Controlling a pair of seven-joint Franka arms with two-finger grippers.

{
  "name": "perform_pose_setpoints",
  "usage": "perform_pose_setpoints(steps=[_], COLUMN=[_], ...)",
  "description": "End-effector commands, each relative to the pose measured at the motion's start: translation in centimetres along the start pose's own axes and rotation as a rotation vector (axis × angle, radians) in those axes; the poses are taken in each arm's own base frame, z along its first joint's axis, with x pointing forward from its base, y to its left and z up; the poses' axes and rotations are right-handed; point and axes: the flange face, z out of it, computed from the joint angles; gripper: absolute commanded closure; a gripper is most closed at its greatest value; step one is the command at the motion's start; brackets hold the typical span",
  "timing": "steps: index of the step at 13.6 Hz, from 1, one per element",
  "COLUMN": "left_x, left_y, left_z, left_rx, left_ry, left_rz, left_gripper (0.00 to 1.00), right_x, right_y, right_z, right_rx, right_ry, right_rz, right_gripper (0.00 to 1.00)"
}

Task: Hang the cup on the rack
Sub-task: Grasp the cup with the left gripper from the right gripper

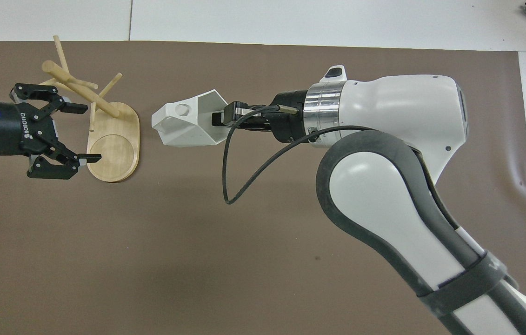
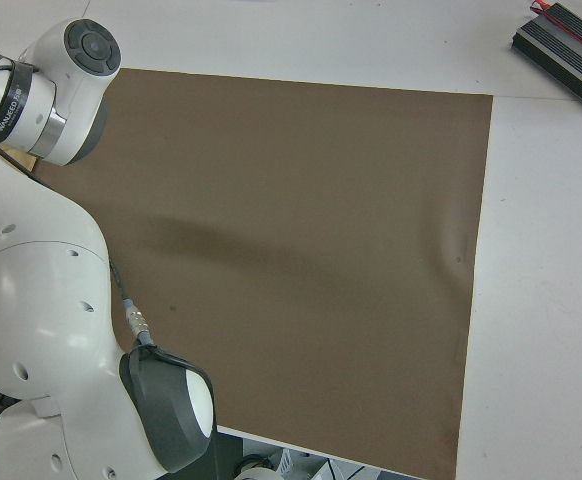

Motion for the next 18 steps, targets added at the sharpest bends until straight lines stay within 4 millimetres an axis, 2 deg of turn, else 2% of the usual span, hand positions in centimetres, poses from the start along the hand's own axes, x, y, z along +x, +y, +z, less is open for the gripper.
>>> perform_pose_setpoints(steps=[1, 2, 5, 6, 8, 11, 18], left_x=[0.3, 0.8, 0.9, 0.7, 1.6, 3.5, 5.2], left_y=[0.3, 1.0, 1.8, 1.7, 1.9, 2.9, 4.1], left_z=[1.2, 2.7, 5.9, 6.6, 8.1, 9.5, 10.3], left_rx=[0.020, 0.000, -0.015, -0.010, -0.011, 0.003, -0.011], left_ry=[0.060, 0.077, 0.183, 0.225, 0.248, 0.290, 0.343], left_rz=[0.024, 0.026, 0.025, 0.016, 0.025, 0.092, 0.125], left_gripper=[0.00, 0.00, 0.00, 0.00, 0.00, 0.00, 0.00], right_x=[0.3, 0.2, 0.1, 0.0, -0.1, -0.1, -0.2], right_y=[-0.3, -0.3, -0.1, -0.1, -0.1, -0.1, -0.1], right_z=[0.0, 0.1, 0.2, 0.2, 0.3, 0.3, 0.3], right_rx=[0.026, 0.025, 0.021, 0.020, 0.017, 0.017, 0.016], right_ry=[0.003, 0.001, -0.003, -0.004, -0.006, -0.007, -0.007], right_rz=[0.035, 0.042, 0.048, 0.048, 0.055, 0.058, 0.060], right_gripper=[1.00, 1.00, 1.00, 1.00, 1.00, 1.00, 1.00])
